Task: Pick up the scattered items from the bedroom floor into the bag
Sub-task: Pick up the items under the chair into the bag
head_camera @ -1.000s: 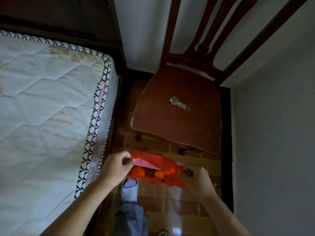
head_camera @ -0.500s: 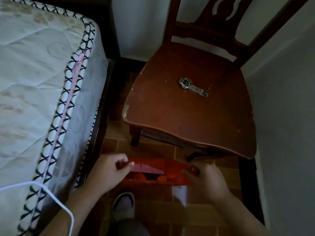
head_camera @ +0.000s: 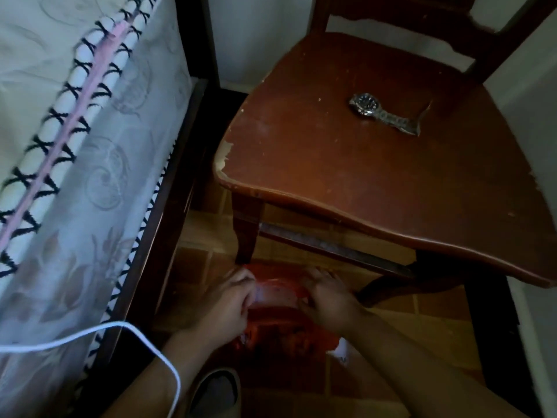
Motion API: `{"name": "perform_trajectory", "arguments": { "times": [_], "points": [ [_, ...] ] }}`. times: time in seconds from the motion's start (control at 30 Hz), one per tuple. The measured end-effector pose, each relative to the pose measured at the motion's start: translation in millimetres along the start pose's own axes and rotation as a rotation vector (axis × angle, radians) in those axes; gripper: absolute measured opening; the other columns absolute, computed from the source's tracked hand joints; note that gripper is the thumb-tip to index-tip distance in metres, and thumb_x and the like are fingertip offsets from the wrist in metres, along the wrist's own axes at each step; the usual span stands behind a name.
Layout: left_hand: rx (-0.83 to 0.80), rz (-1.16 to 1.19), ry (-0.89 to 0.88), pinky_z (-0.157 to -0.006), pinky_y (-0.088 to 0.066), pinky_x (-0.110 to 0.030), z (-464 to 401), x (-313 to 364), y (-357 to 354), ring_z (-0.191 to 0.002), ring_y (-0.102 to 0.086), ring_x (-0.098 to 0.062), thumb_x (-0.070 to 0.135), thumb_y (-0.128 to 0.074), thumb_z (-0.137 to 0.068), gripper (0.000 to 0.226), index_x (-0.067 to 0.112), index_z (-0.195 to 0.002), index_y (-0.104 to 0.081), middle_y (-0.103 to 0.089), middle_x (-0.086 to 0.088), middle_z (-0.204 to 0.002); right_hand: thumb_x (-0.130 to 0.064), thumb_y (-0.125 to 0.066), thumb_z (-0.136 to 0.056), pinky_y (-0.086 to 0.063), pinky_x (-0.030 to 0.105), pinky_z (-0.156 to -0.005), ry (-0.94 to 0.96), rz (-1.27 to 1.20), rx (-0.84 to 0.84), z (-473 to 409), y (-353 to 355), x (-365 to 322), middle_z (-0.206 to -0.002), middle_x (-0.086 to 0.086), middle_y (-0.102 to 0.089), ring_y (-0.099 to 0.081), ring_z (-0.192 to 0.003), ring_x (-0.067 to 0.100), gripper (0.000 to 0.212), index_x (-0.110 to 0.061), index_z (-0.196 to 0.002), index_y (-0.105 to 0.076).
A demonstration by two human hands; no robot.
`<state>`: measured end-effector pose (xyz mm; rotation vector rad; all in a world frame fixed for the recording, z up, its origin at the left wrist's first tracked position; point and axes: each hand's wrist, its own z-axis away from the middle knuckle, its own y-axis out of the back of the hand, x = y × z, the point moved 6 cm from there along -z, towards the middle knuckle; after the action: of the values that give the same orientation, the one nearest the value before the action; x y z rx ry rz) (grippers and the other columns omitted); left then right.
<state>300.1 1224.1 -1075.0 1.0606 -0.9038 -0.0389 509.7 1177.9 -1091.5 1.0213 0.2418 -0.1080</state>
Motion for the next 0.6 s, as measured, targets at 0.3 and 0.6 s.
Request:
{"name": "perform_trajectory", "arguments": {
  "times": [0.3, 0.6],
  "points": [
    [-0.202, -0.152, 0.081, -0.129, -0.02, -0.051, 1, -15, -58, -0.161, 0.004, -0.015, 0.044, -0.054, -0.102, 0.052, 0.048, -0.152, -0.039, -0.009, 0.015, -0.172, -0.065, -0.055, -0.088, -0.027, 0.049, -0.117, 0.358, 0.228, 0.058, -11, -19, -16, -0.167, -0.002, -0.02, -0.02, -0.151, 0.024, 0.088, -0.036, -0.162, -0.017],
    [-0.27, -0.349, 0.075, -0.123, 0.011, -0.057, 17, -17, -99, -0.162, 0.004, -0.031, 0.029, -0.053, -0.103, 0.036, 0.029, -0.138, -0.064, -0.016, -0.005, -0.173, -0.037, -0.053, -0.104, -0.022, 0.052, -0.126, 0.237, 0.238, -0.195, -7, -64, 38, -0.167, -0.002, -0.035, -0.021, -0.158, 0.026, 0.042, -0.033, -0.146, -0.057]
  ]
}}
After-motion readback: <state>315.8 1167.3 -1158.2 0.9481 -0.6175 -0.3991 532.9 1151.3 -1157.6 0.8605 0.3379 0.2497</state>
